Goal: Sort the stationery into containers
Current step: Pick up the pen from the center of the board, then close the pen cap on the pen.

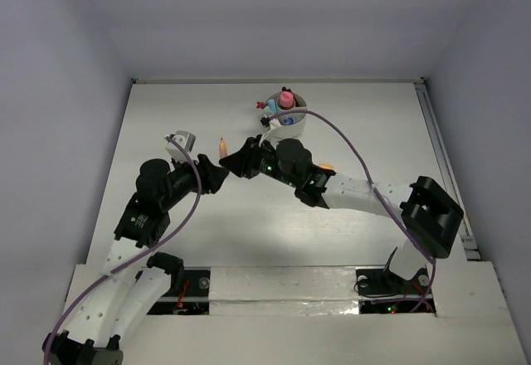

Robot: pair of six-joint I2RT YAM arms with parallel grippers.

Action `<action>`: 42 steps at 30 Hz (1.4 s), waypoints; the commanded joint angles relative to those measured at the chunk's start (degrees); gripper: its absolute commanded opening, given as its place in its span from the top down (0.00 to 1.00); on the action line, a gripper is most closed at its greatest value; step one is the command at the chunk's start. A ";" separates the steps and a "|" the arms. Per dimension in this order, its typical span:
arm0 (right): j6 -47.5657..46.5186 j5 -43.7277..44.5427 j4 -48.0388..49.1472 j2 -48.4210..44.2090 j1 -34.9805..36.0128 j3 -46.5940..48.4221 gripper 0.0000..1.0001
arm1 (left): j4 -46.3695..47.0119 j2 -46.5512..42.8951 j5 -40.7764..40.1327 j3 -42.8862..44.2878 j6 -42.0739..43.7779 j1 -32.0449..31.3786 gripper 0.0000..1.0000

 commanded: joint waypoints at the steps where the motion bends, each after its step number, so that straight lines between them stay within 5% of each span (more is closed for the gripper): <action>1: 0.77 0.01 3.95 0.63 1.88 3.28 0.83 | 2.32 -0.02 -0.48 0.23 0.03 0.31 0.53; 7: 1.38 0.36 3.77 1.07 2.42 4.77 0.82 | 2.49 0.42 -0.04 0.23 0.12 0.31 0.68; 18: 0.85 -0.25 0.35 3.53 5.05 9.08 0.81 | 2.49 -0.19 0.13 0.31 0.21 0.31 0.73; 23: 0.50 0.27 -0.79 4.24 5.67 9.70 0.81 | 2.14 -1.60 -1.01 0.58 0.29 0.84 0.92; 31: -0.11 2.47 -2.73 3.80 5.67 8.20 0.81 | 1.88 -2.22 -2.15 0.66 0.21 0.84 0.67; 36: 0.32 2.74 -3.26 3.80 5.67 7.15 0.81 | 1.96 -2.48 -2.15 0.58 0.21 0.84 0.67; 42: 1.47 0.72 -2.99 4.15 6.20 6.18 0.82 | 1.96 -2.92 -2.42 0.66 0.38 1.36 0.87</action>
